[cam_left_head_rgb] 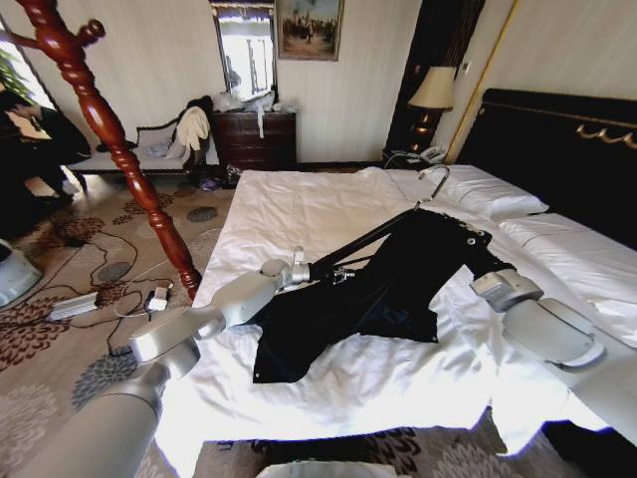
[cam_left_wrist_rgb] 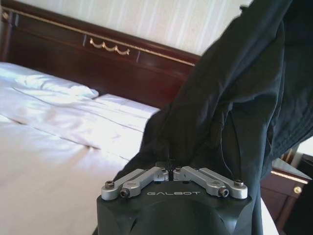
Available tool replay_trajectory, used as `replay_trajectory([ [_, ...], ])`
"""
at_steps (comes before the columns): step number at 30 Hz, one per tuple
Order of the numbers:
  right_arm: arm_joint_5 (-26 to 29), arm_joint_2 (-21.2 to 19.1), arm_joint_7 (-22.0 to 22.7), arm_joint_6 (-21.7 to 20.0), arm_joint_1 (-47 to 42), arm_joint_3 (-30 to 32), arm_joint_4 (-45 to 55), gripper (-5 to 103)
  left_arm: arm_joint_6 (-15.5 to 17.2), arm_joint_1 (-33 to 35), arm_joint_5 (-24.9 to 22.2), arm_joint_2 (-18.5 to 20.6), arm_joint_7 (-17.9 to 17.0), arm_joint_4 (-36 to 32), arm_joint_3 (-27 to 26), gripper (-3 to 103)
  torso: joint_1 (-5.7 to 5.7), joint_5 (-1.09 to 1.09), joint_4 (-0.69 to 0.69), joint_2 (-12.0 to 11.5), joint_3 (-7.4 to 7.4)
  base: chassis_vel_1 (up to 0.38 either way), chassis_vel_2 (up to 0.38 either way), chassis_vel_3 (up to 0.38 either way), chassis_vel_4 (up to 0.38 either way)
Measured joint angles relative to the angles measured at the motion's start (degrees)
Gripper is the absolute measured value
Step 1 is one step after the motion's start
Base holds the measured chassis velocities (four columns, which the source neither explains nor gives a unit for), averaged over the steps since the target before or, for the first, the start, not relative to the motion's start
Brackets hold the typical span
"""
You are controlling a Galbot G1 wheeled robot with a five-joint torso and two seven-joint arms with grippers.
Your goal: Pick up the clothes from the bed and hang them on the clothes hanger.
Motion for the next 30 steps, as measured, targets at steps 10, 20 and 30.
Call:
replay_trajectory([
  [10, -0.2, 0.9, 0.4, 0.7, 0.0, -0.4, -0.4, 19, 0.3, -1.6, -3.5, 9.2, -3.1, -9.0, -2.5, 0, 0.00, -0.01, 0.01, 0.0, 0.00, 0.000, 0.000, 0.000, 0.000],
  [20, -0.6, 1.0, 0.2, 1.5, 0.9, -1.6, -2.2, 19, 1.9, -3.5, -9.8, 17.9, -6.8, -22.7, -4.1, 0, 0.00, -0.01, 0.00, 0.0, 0.00, 0.000, 0.000, 0.000, 0.000],
  [30, -0.2, 1.1, -1.0, 4.9, 1.5, -1.9, -4.8, 19, 3.0, -2.4, -13.5, 29.1, -8.4, -36.9, -6.1, 0, -0.01, -0.01, 0.01, 0.0, 0.00, 0.000, 0.000, 0.000, 0.000],
])
